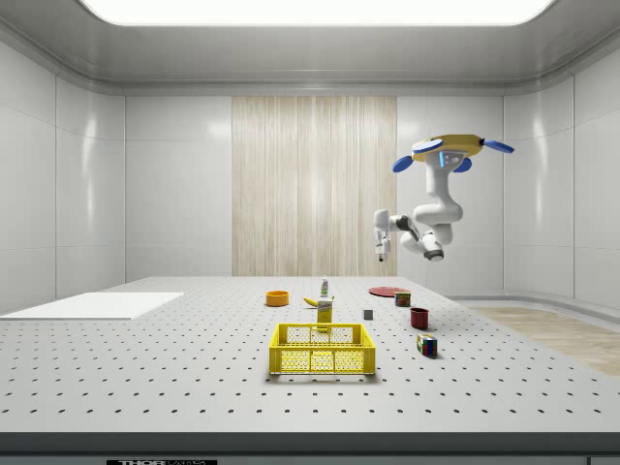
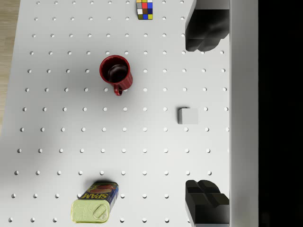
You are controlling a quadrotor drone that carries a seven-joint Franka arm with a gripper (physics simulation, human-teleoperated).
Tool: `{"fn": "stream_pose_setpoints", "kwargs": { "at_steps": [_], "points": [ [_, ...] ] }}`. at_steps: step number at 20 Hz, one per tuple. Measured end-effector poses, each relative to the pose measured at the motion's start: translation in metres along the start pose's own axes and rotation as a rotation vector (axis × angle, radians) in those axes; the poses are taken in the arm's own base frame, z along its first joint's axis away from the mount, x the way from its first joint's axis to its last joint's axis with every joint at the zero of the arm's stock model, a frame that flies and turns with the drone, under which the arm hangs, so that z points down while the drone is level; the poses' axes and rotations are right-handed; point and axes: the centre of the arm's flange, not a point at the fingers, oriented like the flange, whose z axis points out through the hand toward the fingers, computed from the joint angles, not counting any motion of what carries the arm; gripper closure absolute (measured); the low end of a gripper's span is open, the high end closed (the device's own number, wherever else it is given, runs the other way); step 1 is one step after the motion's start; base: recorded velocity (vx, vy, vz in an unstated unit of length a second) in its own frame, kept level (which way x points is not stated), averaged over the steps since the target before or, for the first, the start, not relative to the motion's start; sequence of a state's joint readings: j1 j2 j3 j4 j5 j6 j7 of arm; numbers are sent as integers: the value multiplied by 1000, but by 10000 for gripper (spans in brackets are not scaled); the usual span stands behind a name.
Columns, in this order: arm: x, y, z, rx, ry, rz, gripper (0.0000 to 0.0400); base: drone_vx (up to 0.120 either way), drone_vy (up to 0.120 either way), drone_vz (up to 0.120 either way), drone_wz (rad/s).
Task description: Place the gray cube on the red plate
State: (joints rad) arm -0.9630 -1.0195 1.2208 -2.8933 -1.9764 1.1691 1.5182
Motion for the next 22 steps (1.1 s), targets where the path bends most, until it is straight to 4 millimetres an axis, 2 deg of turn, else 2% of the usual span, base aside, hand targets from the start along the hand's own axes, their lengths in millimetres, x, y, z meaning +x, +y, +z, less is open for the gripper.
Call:
{"fn": "stream_pose_setpoints", "kwargs": {
  "at_steps": [4, 10, 20, 22],
  "points": [
    [-3, -3, 0, -28, 30, -1, 0, 120, 0, -110, 0],
    [-5, -5, 0, -45, 48, -1, 0, 113, 67, -20, 0],
    [-5, -5, 0, -52, 56, -1, 0, 0, 0, -120, 0],
    [-5, -5, 0, -53, 57, -1, 0, 0, 80, -120, 0]
  ]
}}
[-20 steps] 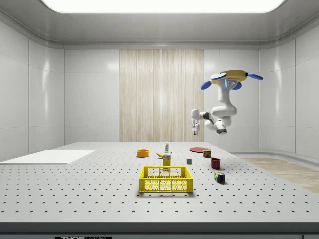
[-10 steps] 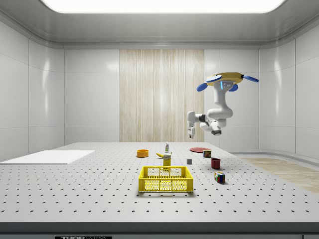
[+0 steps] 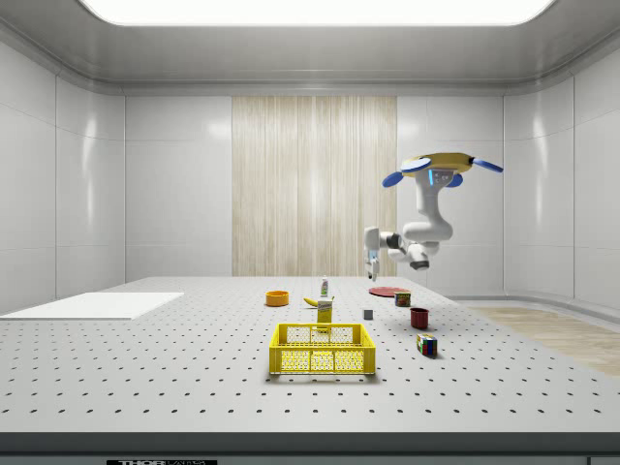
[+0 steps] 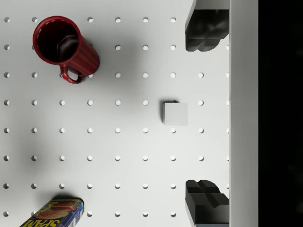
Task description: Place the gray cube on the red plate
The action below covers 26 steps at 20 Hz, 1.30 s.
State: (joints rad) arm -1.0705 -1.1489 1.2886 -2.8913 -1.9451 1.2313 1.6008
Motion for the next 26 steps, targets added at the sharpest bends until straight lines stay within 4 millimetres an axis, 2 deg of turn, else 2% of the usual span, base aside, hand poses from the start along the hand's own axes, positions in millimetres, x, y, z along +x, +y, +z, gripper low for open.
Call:
{"fn": "stream_pose_setpoints", "kwargs": {
  "at_steps": [11, 14, 26],
  "points": [
    [0, 0, 0, -1, 1, 0, 0, 0, -15, -120, 0],
    [0, 0, 0, -1, 1, 0, 0, 120, 0, -120, 0],
    [0, 0, 0, -1, 1, 0, 0, 13, 0, -117, 0]
  ]
}}
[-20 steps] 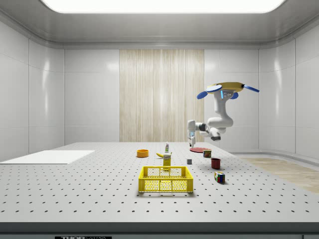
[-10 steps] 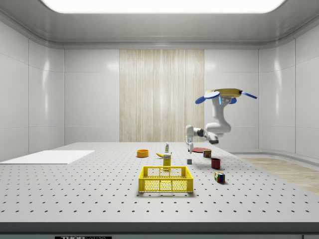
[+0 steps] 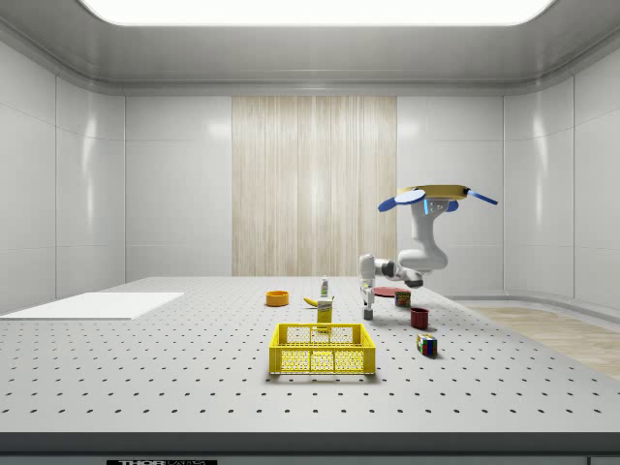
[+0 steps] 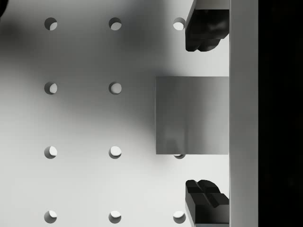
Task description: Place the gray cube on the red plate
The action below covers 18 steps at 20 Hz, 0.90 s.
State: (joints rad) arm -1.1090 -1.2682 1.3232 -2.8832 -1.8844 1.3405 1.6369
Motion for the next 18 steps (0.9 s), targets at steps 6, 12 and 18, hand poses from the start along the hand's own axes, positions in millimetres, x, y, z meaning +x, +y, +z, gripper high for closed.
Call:
{"fn": "stream_pose_setpoints", "kwargs": {
  "at_steps": [6, 12, 18],
  "points": [
    [0, 0, 15, 0, 0, 0, 0, 0, 0, 0, 0],
    [0, 0, 29, 0, 0, 0, 0, 0, 0, 0, 0],
    [0, 0, 34, 0, 0, 0, 79, 0, 0, 0, 0]
  ]
}}
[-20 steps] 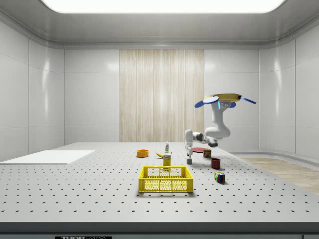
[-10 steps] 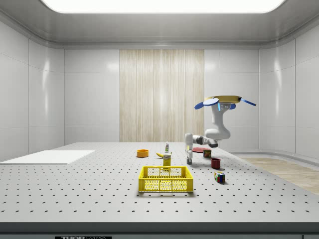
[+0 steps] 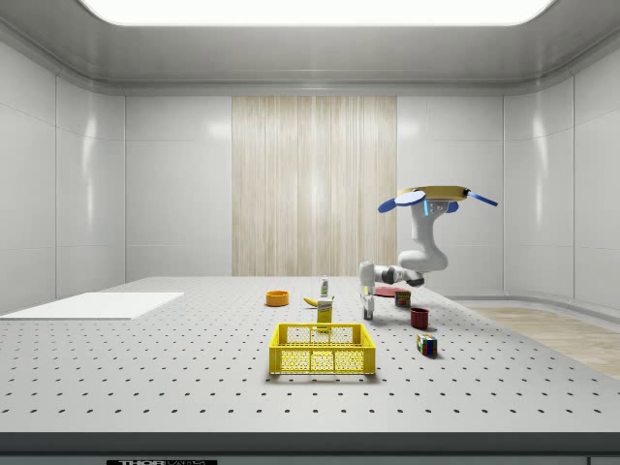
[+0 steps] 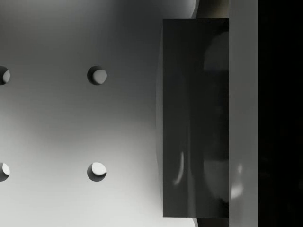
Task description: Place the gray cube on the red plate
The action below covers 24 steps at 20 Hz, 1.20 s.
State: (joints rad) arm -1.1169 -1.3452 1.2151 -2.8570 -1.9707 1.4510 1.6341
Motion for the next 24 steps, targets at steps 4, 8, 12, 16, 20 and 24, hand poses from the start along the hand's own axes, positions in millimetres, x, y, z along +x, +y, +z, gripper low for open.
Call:
{"fn": "stream_pose_setpoints", "kwargs": {
  "at_steps": [4, 8, 12, 16, 20, 24],
  "points": [
    [0, 0, 1, 0, 0, 0, 124, 0, 0, 0, 0],
    [0, 0, 2, 0, 0, 0, 140, 0, 0, 0, 0],
    [0, 0, -4, 0, 0, 0, 146, 0, 0, 0, 0],
    [0, 0, -19, 0, 0, 0, 149, 0, 0, 50, 0],
    [0, 0, -30, 0, 0, 0, 150, 40, -60, 120, 0],
    [0, 0, -36, 0, 0, 0, 150, -120, -120, 120, 0]
  ]
}}
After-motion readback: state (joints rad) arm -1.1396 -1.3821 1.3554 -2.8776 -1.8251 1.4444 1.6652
